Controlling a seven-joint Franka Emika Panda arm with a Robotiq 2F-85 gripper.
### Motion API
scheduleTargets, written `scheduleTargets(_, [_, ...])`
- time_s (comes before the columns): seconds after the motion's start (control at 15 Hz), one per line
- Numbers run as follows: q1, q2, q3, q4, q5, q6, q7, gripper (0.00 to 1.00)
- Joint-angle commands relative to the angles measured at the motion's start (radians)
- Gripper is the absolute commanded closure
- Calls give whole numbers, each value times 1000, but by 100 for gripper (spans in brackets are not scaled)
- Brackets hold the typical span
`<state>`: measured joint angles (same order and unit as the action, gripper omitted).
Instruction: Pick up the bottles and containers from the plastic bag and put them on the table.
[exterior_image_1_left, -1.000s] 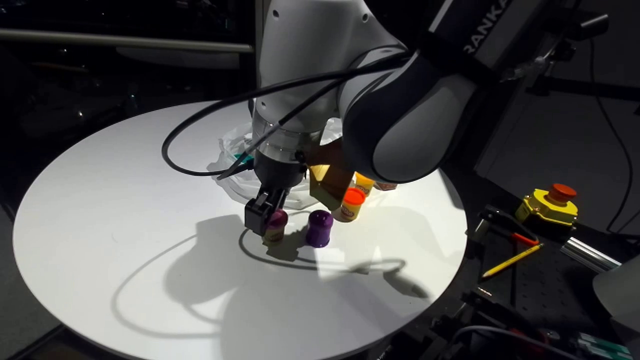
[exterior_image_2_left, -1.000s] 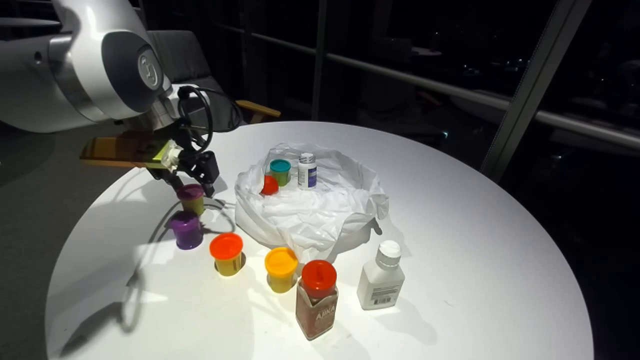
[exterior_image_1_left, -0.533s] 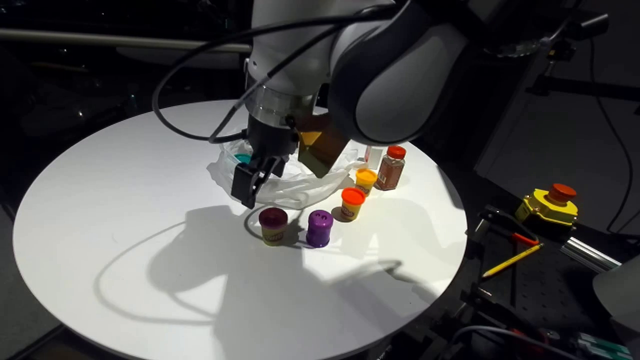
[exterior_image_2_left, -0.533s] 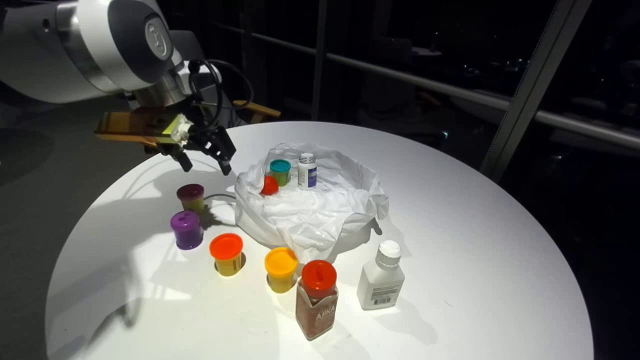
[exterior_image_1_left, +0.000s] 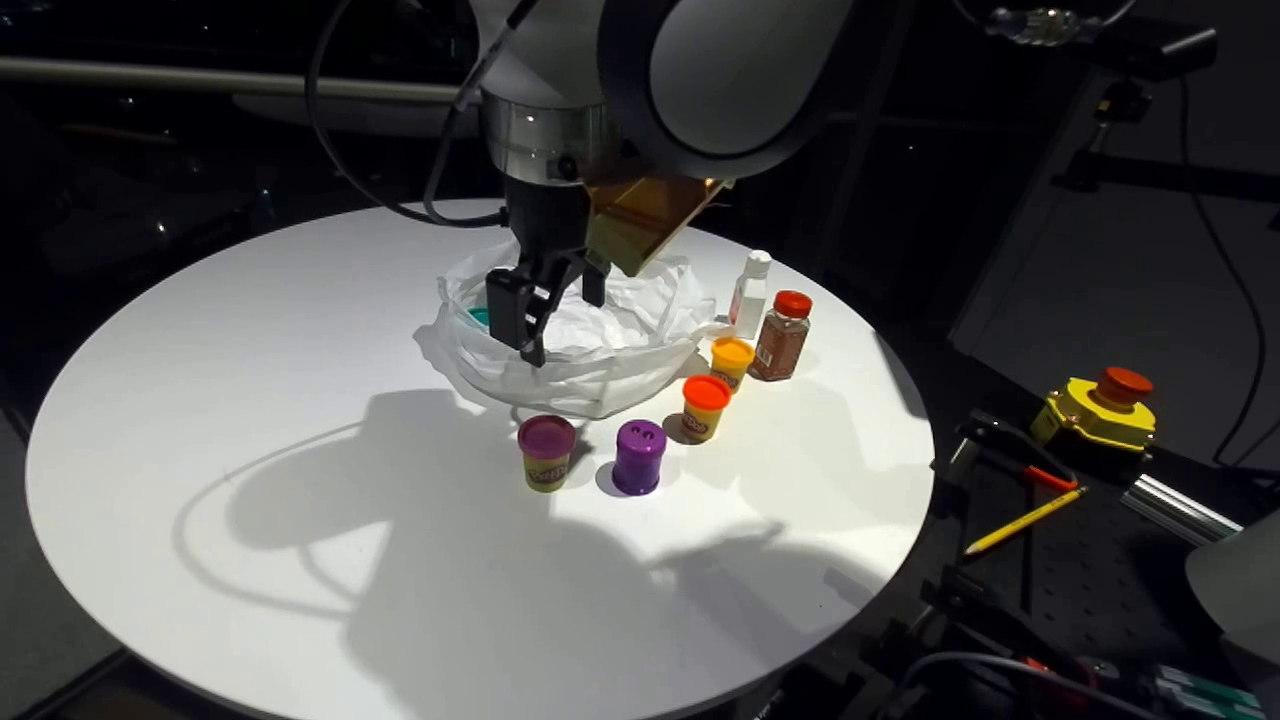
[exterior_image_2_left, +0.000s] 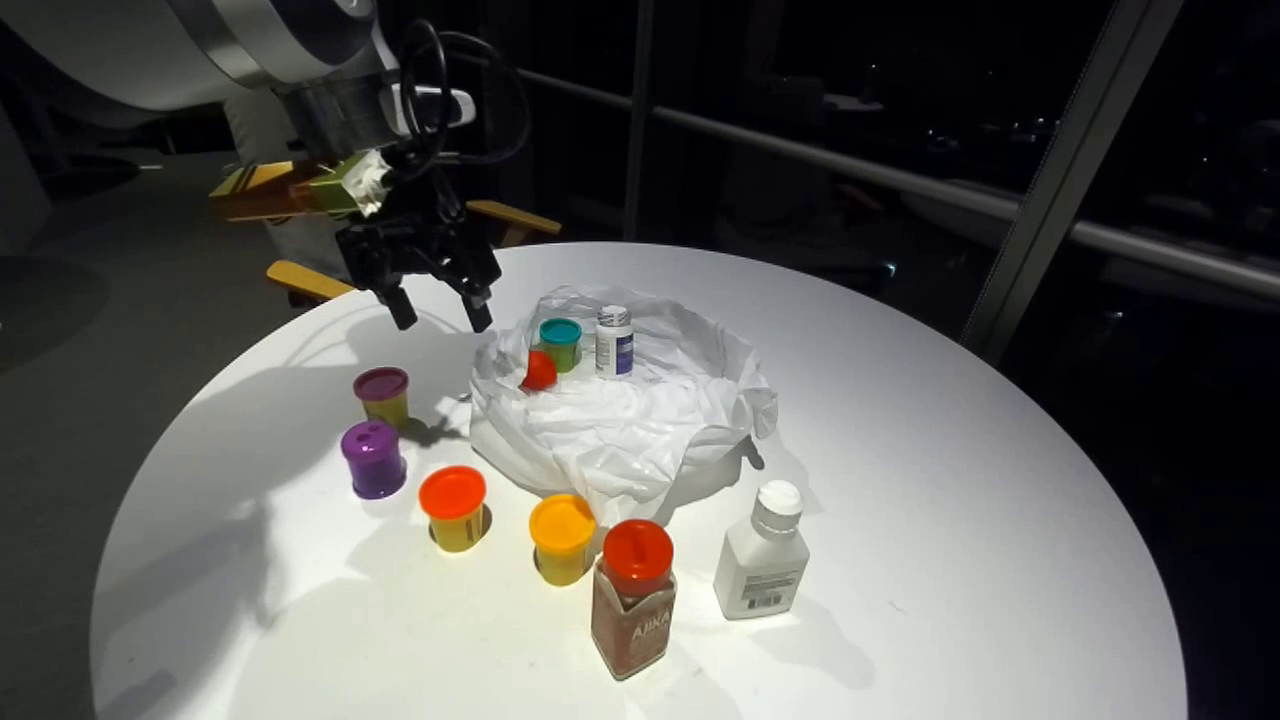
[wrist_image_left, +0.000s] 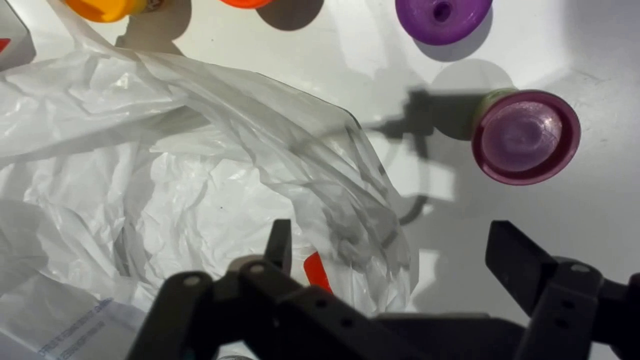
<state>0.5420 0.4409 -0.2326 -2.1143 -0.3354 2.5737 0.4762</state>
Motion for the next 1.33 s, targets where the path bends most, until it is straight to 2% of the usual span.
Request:
scheduleTargets(0.0, [-54, -5, 54, 3, -39, -9, 27, 0])
scheduleTargets(0.33, [-54, -5, 55, 3, -39, -11, 30, 0])
scheduleTargets(0.53, [-68, 1, 58, 34, -80, -37, 51, 0])
scheduleTargets(0.73, [-88, 37, 55, 110, -110, -72, 70, 0])
scheduleTargets(0.87, [-116, 72, 70, 172, -101, -85, 55, 0])
scheduleTargets(1.27, [-165, 234, 57, 373, -66, -94, 76, 0])
